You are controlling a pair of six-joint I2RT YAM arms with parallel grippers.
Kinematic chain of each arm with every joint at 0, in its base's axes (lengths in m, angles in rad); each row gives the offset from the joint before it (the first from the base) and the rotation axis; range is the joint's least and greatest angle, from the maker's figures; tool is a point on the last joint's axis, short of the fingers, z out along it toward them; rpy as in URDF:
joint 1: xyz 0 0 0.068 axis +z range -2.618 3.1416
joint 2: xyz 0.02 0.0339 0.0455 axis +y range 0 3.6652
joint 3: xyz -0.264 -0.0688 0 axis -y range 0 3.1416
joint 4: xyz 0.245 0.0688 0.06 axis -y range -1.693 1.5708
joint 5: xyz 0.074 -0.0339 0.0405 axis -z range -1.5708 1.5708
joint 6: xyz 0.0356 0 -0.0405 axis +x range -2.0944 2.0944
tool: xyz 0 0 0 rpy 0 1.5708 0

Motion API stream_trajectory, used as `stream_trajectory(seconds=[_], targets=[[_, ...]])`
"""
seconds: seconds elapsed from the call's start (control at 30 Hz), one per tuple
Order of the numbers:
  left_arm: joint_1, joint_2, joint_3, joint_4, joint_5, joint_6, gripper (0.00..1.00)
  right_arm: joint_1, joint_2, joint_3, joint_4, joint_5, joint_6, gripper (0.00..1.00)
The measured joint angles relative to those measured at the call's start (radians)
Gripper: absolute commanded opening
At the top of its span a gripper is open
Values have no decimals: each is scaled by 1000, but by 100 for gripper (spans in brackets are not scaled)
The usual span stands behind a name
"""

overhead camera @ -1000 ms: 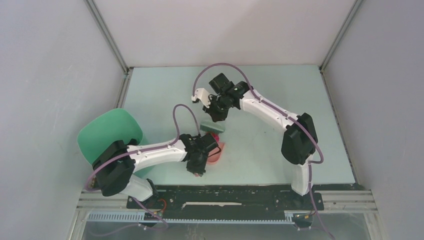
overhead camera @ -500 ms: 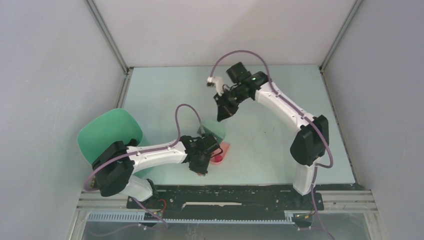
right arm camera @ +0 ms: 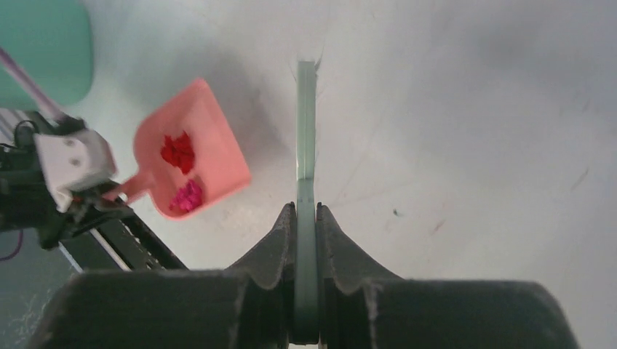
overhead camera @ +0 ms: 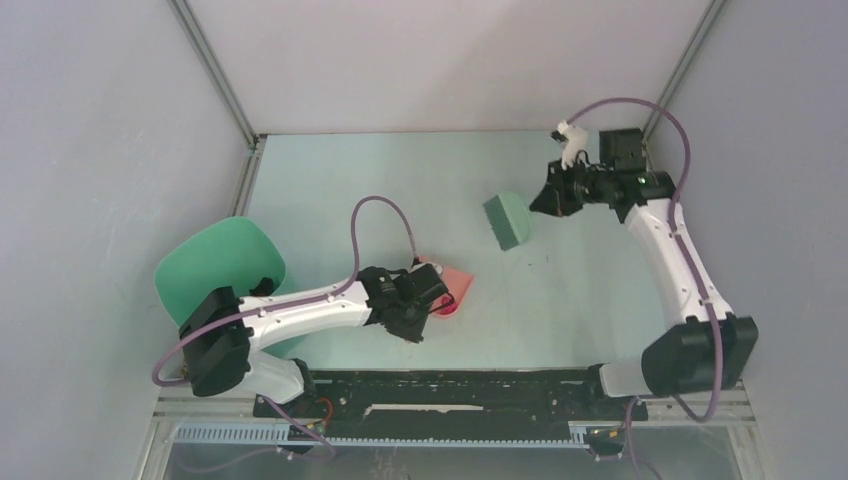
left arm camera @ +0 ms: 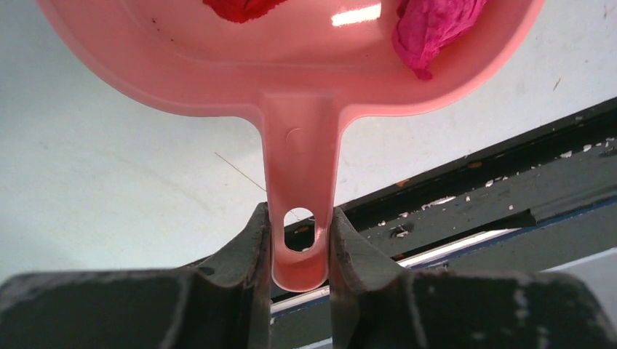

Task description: Sweep away the paper scraps from the table

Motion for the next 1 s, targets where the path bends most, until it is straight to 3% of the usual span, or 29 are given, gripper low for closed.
stream_trajectory(seconds=[0.23, 0.37, 1.0], targets=[[10, -55, 10, -76, -57, -20, 0, -84, -161, -360, 111, -23, 37, 0], [12, -124, 45, -147, -86, -54, 0, -111, -191, -473, 161, -62, 56, 0], [13, -352, 310, -397, -313, -258, 0, -146, -232, -510, 259, -180, 65, 0]])
